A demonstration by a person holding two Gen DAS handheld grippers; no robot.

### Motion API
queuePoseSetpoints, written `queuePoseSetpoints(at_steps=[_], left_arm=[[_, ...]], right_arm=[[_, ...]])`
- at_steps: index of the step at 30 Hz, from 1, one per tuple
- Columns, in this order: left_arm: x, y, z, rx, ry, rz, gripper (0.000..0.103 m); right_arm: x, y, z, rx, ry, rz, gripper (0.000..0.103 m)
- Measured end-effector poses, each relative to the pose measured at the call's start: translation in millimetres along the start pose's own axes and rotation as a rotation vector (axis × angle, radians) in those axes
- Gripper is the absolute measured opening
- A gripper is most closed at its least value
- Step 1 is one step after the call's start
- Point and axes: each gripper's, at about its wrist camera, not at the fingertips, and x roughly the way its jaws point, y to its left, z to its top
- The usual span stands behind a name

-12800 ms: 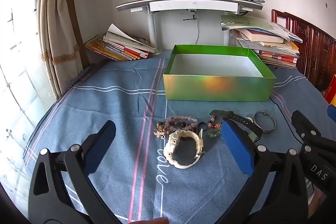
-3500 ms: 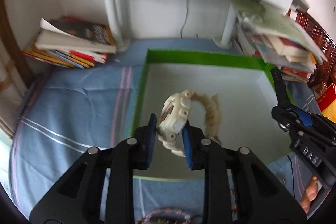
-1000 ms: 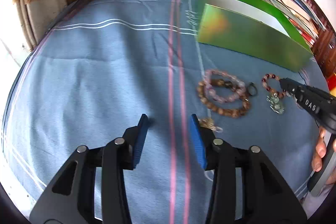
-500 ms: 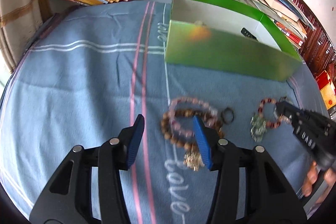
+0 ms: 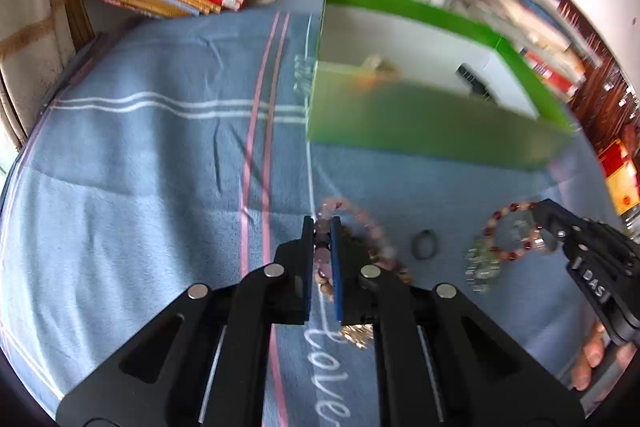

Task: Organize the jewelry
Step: 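Grasp the pink bead bracelet with the left tool while the right tool grasps the red bead bracelet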

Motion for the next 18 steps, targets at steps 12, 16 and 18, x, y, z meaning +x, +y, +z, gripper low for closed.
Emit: queuePoseSetpoints(at_steps=[12, 16, 18], left_arm=[[-58, -19, 4, 0.035, -0.082, -0.104, 0.008], [-53, -21, -1, 0.048, -0.061, -0.121, 0.008], [-45, -17, -2, 0.033, -0.041, -0.100, 0.008]], right_arm=[[-56, 14, 11, -0.029, -0.112, 0.059, 0.008], [-51, 16, 7, -0.026, -0.081, 0.075, 0.008], [-47, 16, 2, -0.022, -0.065, 0.069, 0.008]])
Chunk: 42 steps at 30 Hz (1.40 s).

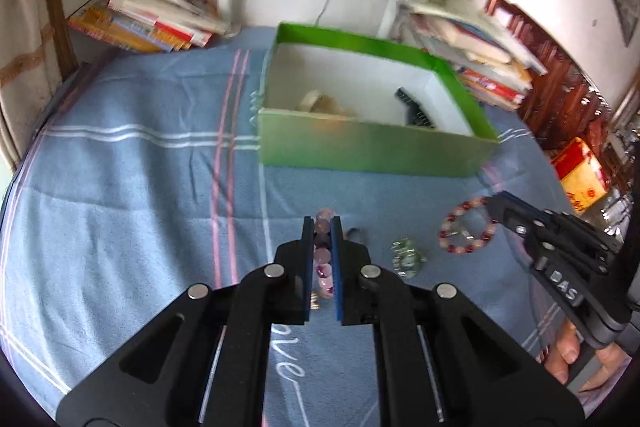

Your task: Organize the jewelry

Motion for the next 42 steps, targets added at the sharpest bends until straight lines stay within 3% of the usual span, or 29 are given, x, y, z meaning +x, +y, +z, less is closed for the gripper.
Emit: queuePoseSetpoints(at_steps=[8, 13, 16, 18, 23, 26, 28, 29, 31, 34, 42], left_arm=[[18, 33, -5, -0.078, 0.034, 0.087, 0.011], [19, 38, -1, -0.082, 0.026, 0.097, 0.016], [28, 42, 1, -0.078, 0.045, 0.107, 0.029], [37, 47, 2, -0.086, 0.066, 0.121, 0.033], [61, 64, -1, -0.126, 0.139, 0.151, 0.032], [65, 66, -2, -0.109, 0.126, 0.177, 0.030], [68, 65, -2, -0.096, 0.114, 0.196, 0.025], [69, 64, -2, -0.090, 0.110, 0.206, 0.012], [69, 64, -2, -0.088, 0.104, 0.237, 0.008], [56, 69, 1, -0.138, 0.067, 0.222, 0.008], [-1, 55, 8, -0.115, -0.048, 0.187, 0.008]], right_arm=[[16, -30, -11, 0.073, 0.049, -0.091, 0.009], [18, -27, -13, 0.074, 0.051, -0.067, 0.011], [23, -16, -13, 0.048, 0.060, -0.029, 0.022], [26, -9, -14, 0.032, 0.069, -0.015, 0.023], [39, -1, -18, 0.016, 0.107, -0.006, 0.023], [41, -11, -19, 0.044, 0.109, -0.025, 0.023], [41, -20, -19, 0.066, 0.111, -0.043, 0.023], [41, -24, -19, 0.073, 0.110, -0.050, 0.023], [41, -31, -20, 0.086, 0.109, -0.066, 0.023], [39, -43, -21, 0.110, 0.102, -0.086, 0.023], [39, -55, -20, 0.130, 0.116, -0.123, 0.023]])
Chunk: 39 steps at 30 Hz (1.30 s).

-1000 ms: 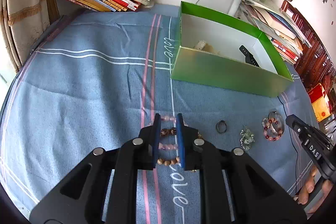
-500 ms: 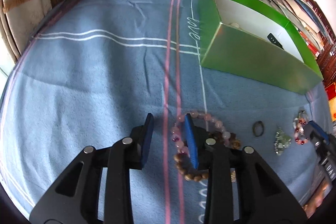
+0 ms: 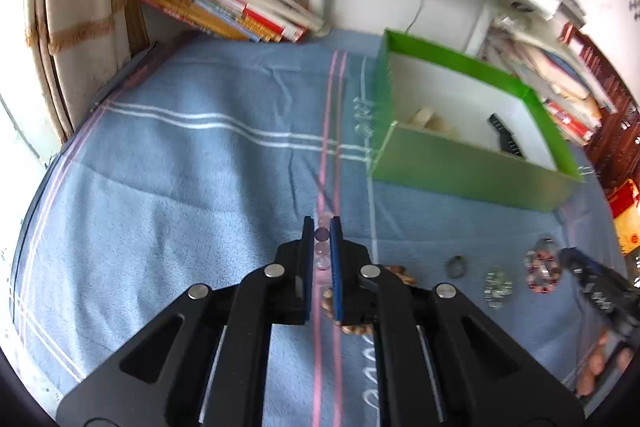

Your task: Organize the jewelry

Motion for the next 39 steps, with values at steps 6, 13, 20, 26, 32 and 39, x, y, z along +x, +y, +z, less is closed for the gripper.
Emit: queuePoseSetpoints(at_steps=[6, 13, 20, 26, 32, 39], left_arm=[[-5, 4, -4, -0.007, 0.016, -0.011, 0.008], [6, 3, -12, -0.007, 0.046, -0.015, 0.008], [11, -2, -15, 0.005, 0.058, -0.018, 0.008], [3, -5, -13, 0.009, 0.046, -0.029, 0.008], [-5, -11, -8, 0.027, 0.031, -0.044, 0.008], [3, -12, -13, 0.032, 0.052, -0.047, 0.008]], right_arm=[[6, 13, -8, -0.042, 0.027, 0.006, 0.023], [9, 8, -11, -0.039, 0.020, -0.044, 0.023], [6, 18, -13, -0.089, 0.023, -0.011, 0.000], [-15, 24, -5, -0.086, -0.032, 0.036, 0.000], [-25, 19, 7, -0.067, -0.036, 0.022, 0.001], [4, 7, -16, -0.032, 0.048, 0.001, 0.010]])
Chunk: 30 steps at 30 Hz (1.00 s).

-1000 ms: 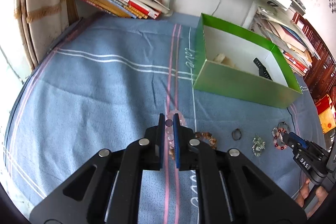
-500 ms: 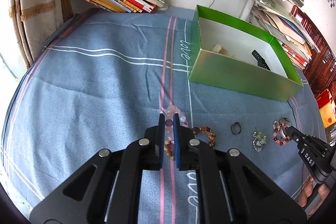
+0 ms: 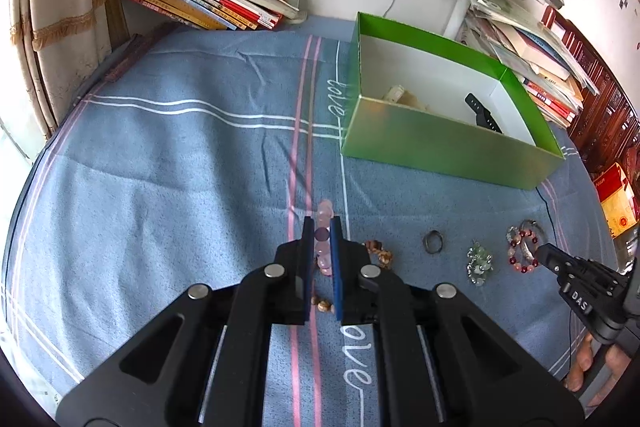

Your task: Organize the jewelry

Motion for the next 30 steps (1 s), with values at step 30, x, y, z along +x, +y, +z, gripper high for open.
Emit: queuePoseSetpoints(at_steps=[30], left_arm=[[-51, -45, 37, 0.104, -0.119, -0.087, 0.008]], right_arm=[[-81, 31, 63, -0.085, -0.266, 0.086, 0.008]])
